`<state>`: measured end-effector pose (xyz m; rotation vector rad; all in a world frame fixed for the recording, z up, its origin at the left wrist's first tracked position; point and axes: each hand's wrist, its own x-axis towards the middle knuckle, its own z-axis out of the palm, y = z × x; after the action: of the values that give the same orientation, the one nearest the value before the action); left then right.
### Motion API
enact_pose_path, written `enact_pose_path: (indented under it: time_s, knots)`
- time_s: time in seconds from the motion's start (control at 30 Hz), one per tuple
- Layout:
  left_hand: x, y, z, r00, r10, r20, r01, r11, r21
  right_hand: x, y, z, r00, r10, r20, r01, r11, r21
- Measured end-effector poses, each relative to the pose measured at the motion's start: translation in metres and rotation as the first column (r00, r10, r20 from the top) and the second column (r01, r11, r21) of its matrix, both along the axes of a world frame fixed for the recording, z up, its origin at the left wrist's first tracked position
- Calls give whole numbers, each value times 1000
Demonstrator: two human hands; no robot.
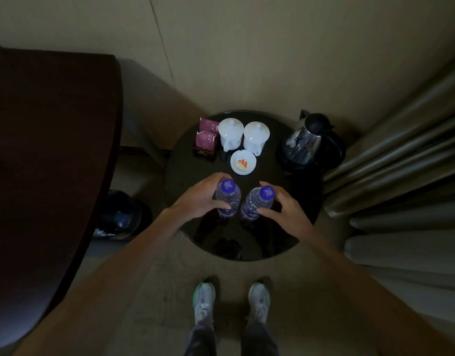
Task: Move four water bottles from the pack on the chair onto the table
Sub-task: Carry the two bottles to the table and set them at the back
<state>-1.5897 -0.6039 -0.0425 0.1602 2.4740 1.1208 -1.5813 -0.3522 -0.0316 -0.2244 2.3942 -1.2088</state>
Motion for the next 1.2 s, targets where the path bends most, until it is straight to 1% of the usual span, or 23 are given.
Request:
enact_pose_path:
  time_s: [0.13, 0.2, 0.27, 0.37, 0.43, 0.57, 0.63, 0.7, 0.87, 1.07, 1.2]
  knots:
    - [1, 3, 2, 1000, -17, -19, 16, 999, -48, -7, -1, 5, 994, 34, 101, -32, 999, -18]
    - [-3, -1, 7, 998, -45, 33, 45, 999, 4, -9, -1, 6, 992, 71, 104, -70, 997, -11]
    - [-9, -8, 13, 989, -122, 79, 116, 990, 76, -9, 0, 7, 991, 97, 96, -97, 995, -7]
    - [-18, -13, 21, 965, -240, 104, 234, 970, 69, -7, 0, 8, 993, 91, 81, -90, 996, -14]
    - [-21, -10, 24, 965, -242, 98, 240, 970, 29, -5, -2, 10, 995, 77, 70, -75, 997, -25]
    - [-17, -2, 24, 972, -235, -23, 229, 963, -146, -2, -4, 12, 999, 28, 40, -27, 999, -27]
    - [-14, 1, 22, 961, -268, -70, 248, 945, -212, -1, -3, 13, 999, 7, 43, -7, 1000, -21]
    - [-14, 2, 22, 951, -300, -72, 275, 930, -243, 0, -3, 13, 999, 3, 48, -2, 1000, -19]
    - [-12, 3, 21, 965, -255, -68, 232, 943, -237, -1, -5, 14, 999, -21, 42, 21, 1000, -6]
    - [-12, 8, 17, 979, -194, -64, 178, 965, -194, -2, -4, 15, 997, -17, 74, 18, 1000, -14]
    - [-9, 10, 11, 989, -144, 9, 144, 983, -114, -6, -2, 16, 995, 33, 93, -31, 999, -18]
